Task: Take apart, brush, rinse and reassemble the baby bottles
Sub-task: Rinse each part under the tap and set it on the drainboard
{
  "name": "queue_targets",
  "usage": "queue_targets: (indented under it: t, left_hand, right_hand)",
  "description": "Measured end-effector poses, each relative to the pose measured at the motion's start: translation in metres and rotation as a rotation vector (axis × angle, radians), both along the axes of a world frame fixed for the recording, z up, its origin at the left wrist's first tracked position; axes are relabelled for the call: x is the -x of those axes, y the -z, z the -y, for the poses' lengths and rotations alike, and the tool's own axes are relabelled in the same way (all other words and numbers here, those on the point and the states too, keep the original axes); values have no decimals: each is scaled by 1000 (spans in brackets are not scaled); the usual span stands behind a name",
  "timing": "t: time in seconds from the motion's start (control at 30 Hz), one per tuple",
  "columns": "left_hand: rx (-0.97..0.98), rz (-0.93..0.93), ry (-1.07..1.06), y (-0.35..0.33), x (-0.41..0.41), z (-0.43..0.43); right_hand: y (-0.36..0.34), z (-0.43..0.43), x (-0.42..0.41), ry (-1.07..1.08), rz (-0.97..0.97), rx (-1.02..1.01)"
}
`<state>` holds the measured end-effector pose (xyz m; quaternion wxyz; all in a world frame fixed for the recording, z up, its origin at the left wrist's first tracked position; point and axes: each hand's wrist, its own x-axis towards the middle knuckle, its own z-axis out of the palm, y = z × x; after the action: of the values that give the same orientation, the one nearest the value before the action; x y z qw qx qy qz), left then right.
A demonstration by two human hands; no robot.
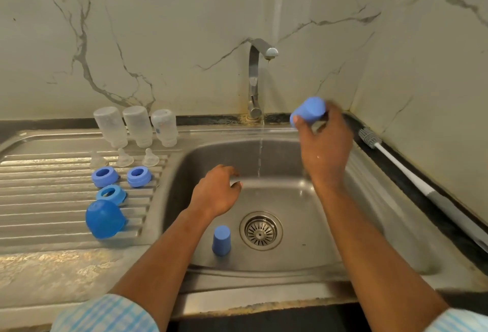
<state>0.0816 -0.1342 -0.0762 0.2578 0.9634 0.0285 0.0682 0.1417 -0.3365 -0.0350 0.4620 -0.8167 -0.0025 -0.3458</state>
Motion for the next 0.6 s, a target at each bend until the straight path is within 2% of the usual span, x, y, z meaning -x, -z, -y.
queue_targets:
  t: [0.03, 0.07, 0.13, 0.17, 0.23, 0.27, 0.3, 0.37, 0.4, 0.47, 0.5, 0.53, 0.6]
  left_hand:
    - [3, 1, -8, -1, 0, 0]
    - [1, -5, -5, -1, 1, 0]
    - [-5, -14, 10, 0, 2, 2]
    - [-2, -16, 8, -1, 3, 2]
    - [4, -8, -5, -1, 2, 0]
    - [5, -5, -13, -1, 1, -1]
    - [5, -10, -15, 0, 3, -1]
    - [1, -19, 7, 0, 3, 1]
    - [6, -18, 9, 0, 3, 1]
    - [4, -11, 4, 0, 1, -1]
    - [4, -8, -2, 0, 1, -2]
    - [0, -13, -3, -1, 1, -1]
    - [-9, -21, 13, -1, 3, 1]
  right_hand:
    - [-1, -1, -1, -26, 62, 35]
    - [3, -1, 2, -86, -51, 106]
    - [23, 1, 2, -140, -447, 244]
    - [23, 1, -1, -69, -414, 254]
    - [7, -2, 1, 2, -34, 46]
    - [3, -2, 0, -15, 41, 25]
    - [3, -2, 2, -53, -47, 98]
    - [21, 2, 4, -115, -513, 229]
    - [23, 2, 4, -97, -503, 228]
    - [9, 0, 5, -13, -128, 55]
    - [9, 0, 1, -19, -32, 20]
    - [8, 0, 2, -71, -107, 73]
    - [25, 2, 6, -215, -535, 228]
